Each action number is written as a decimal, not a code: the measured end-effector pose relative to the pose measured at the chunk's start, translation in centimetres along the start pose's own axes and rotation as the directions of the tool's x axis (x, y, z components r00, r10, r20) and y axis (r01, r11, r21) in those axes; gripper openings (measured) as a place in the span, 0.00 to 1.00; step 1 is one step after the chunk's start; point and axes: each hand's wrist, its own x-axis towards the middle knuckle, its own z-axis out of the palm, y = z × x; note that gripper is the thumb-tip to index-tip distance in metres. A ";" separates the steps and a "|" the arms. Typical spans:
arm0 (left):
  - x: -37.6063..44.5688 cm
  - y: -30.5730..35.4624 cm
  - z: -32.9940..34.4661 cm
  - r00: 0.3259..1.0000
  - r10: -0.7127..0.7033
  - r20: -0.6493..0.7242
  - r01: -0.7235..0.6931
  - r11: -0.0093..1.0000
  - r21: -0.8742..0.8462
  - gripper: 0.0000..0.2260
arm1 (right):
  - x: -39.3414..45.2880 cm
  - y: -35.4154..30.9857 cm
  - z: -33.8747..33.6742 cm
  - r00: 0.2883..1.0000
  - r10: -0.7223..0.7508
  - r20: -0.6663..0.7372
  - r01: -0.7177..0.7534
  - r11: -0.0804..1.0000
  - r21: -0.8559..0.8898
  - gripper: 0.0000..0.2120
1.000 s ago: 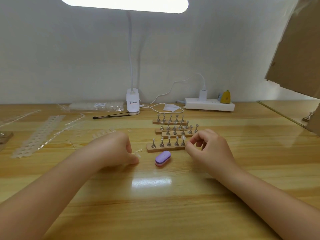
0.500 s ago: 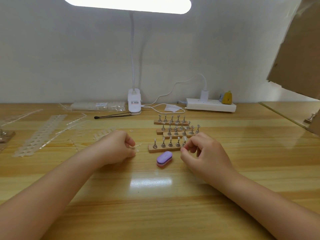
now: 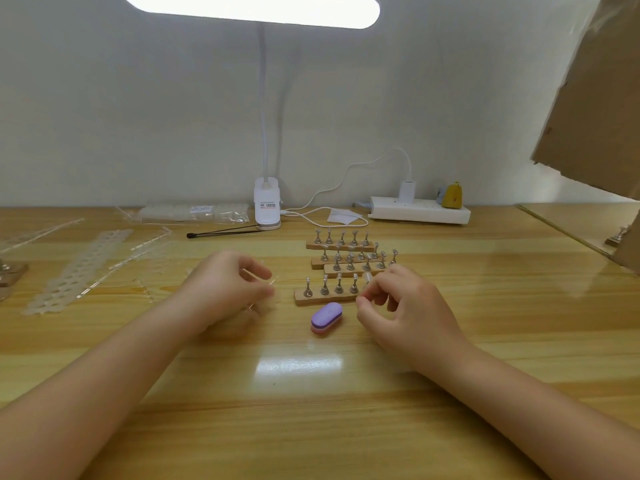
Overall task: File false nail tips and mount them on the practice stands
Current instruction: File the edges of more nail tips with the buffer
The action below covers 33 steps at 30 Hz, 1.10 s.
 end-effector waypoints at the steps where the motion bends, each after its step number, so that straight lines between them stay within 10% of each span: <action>1: -0.1 0.2 0.2 0.999 0.031 -0.032 -0.033 0.997 -0.070 0.06 | 0.0 -0.1 0.0 1.000 0.010 0.004 -0.011 0.999 0.034 0.04; 11: -4.0 3.5 3.4 0.965 0.262 0.020 -0.219 0.846 -0.485 0.05 | -0.1 -1.2 0.4 0.960 0.186 0.211 -0.277 0.754 0.595 0.04; 15: -4.5 3.6 3.9 0.930 0.353 -0.106 -0.367 0.865 -0.342 0.04 | -0.2 -1.4 0.3 0.947 0.216 0.237 -0.320 0.681 0.658 0.06; 24: -5.0 2.9 4.3 0.538 0.834 -0.125 -0.738 0.537 0.409 0.07 | -0.3 -1.9 0.3 0.955 0.207 0.211 -0.295 0.700 0.650 0.08; 28: -4.7 2.8 4.2 0.610 0.784 -0.112 -0.647 0.575 0.501 0.11 | -0.2 -1.5 0.3 0.943 0.254 0.213 -0.332 0.726 0.603 0.06; 33: -2.4 1.4 2.6 0.839 0.489 -0.241 -0.400 0.853 0.336 0.06 | 0.1 -0.9 -0.1 0.928 0.291 0.231 -0.371 0.696 0.614 0.05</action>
